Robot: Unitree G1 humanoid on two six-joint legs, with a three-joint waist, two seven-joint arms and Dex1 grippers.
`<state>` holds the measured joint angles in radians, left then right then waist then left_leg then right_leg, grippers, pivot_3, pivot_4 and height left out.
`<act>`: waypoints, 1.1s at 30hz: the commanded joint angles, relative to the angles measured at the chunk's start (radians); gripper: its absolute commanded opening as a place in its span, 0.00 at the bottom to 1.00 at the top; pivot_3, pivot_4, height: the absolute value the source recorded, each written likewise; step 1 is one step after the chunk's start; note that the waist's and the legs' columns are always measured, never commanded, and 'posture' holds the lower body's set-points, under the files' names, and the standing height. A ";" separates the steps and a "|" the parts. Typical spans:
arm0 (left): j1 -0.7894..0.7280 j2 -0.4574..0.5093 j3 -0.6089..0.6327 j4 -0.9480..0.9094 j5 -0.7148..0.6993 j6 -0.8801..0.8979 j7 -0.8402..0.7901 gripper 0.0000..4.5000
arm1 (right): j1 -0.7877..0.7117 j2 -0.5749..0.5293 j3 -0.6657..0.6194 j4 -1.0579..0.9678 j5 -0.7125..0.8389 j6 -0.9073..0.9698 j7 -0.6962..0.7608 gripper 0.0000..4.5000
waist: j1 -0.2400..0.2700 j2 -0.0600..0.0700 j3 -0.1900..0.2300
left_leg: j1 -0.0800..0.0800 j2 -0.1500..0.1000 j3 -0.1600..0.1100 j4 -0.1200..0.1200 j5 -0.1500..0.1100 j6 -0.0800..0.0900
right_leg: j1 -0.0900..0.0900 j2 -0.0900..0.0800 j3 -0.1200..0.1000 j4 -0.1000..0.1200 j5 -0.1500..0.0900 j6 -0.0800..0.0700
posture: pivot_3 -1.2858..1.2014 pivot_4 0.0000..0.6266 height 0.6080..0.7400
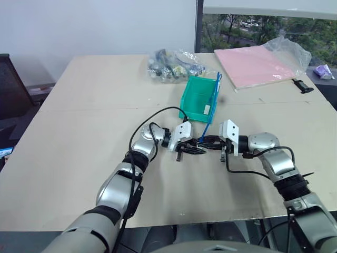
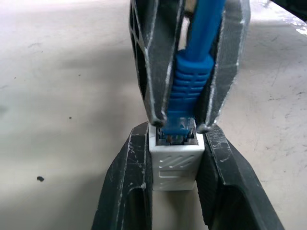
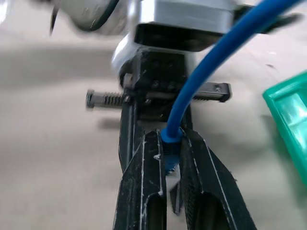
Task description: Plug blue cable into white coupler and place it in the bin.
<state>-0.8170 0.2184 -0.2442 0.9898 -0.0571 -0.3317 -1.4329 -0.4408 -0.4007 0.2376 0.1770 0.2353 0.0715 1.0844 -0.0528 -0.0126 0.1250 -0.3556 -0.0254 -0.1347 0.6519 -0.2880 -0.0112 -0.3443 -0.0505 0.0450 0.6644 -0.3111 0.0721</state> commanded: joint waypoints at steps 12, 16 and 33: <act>0.197 0.080 0.071 -0.409 -0.017 0.158 0.180 0.85 | -0.076 0.006 -0.105 -0.188 0.160 0.322 -0.092 0.00 | -0.012 0.005 0.005 | -0.010 -0.006 -0.011 0.000 0.003 -0.005 | -0.011 -0.003 0.002 0.000 0.000 0.000 | 0.52 0.24 1.00; 0.353 0.129 0.153 -0.811 -0.034 0.400 0.378 0.85 | -0.188 -0.007 -0.148 -0.215 0.212 0.480 -0.142 0.00 | -0.017 0.005 0.006 | -0.016 -0.007 -0.013 -0.001 0.003 -0.005 | -0.023 -0.003 0.009 0.006 0.000 0.000 | 0.52 0.24 1.00; 0.352 0.025 0.260 -1.455 -0.070 1.227 0.991 0.85 | -0.906 0.125 -0.162 0.780 -0.023 0.387 -0.382 0.08 | -0.011 0.004 0.008 | -0.026 -0.013 -0.010 0.000 0.004 -0.007 | -0.036 -0.006 0.011 0.012 0.000 0.000 | 0.52 0.24 1.00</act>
<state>-0.4521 0.2428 0.0103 -0.4239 -0.1190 0.8867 -0.4645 -1.3017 -0.2770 0.1001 0.8861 0.2438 0.5386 0.7440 -0.0638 -0.0086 0.1328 -0.3823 -0.0381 -0.1447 0.6516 -0.2841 -0.0181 -0.3806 -0.0571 0.0559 0.6768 -0.3107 0.0719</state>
